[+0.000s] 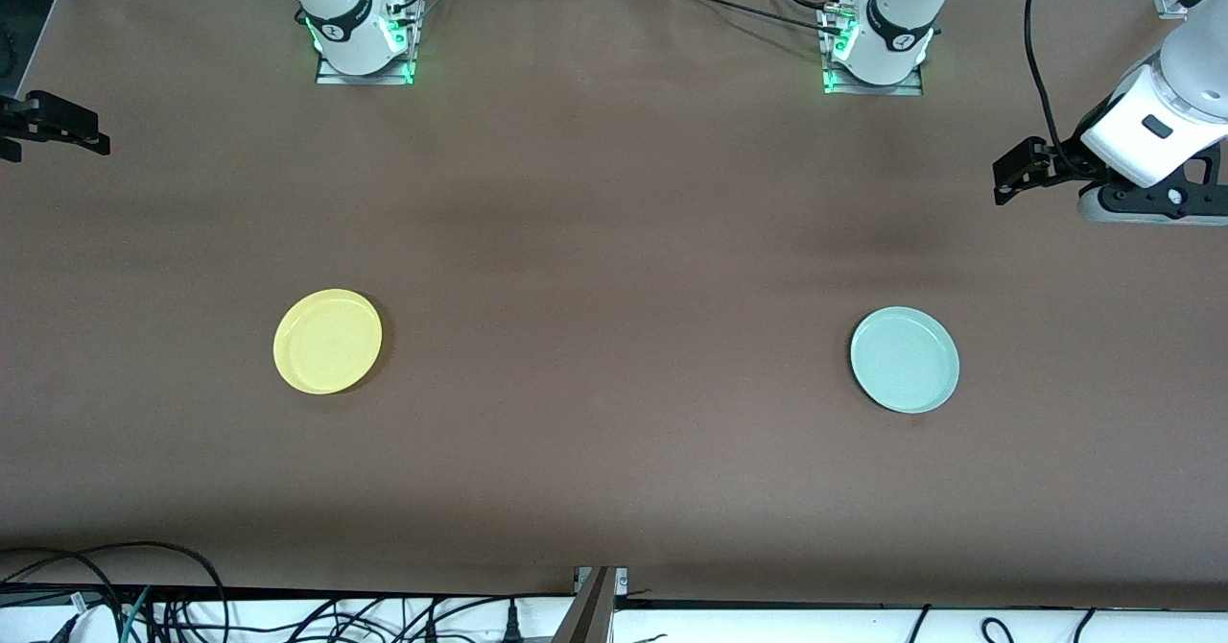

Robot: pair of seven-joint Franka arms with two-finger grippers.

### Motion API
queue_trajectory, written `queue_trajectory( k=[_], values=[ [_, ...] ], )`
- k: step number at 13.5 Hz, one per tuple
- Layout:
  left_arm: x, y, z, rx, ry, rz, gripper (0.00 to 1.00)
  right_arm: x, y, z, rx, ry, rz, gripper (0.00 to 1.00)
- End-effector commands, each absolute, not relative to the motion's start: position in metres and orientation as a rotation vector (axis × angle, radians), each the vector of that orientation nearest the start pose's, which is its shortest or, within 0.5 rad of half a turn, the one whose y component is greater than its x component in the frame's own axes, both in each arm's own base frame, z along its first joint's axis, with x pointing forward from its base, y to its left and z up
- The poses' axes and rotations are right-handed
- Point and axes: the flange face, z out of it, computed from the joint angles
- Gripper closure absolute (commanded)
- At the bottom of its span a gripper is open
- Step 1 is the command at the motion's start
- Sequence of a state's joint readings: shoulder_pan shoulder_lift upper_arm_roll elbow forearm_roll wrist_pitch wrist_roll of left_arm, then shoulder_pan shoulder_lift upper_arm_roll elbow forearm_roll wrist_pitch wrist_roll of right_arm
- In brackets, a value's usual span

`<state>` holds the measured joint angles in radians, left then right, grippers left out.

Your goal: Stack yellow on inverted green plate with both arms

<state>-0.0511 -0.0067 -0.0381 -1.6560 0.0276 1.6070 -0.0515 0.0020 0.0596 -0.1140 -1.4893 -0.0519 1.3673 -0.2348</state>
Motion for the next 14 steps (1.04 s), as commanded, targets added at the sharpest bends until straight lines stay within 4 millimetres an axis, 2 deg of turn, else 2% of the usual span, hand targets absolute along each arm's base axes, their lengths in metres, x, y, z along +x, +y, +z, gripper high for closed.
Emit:
queue_trajectory(
  k=[1, 12, 14],
  values=[
    [0.5525, -0.0447, 0.5967, -3.126, 0.101, 0.071, 0.00, 0.5471, -0.0683, 0.6185, -3.157, -0.180, 0.288, 0.00],
    [0.5529, -0.0432, 0.5958, -3.120, 0.102, 0.075, 0.00, 0.5469, -0.0699, 0.6185, -3.157, -0.175, 0.288, 0.00],
    [0.5530, -0.0432, 0.5959, -3.120, 0.102, 0.073, 0.00, 0.5460, -0.0764, 0.6186, -3.158, -0.156, 0.288, 0.00]
  ],
)
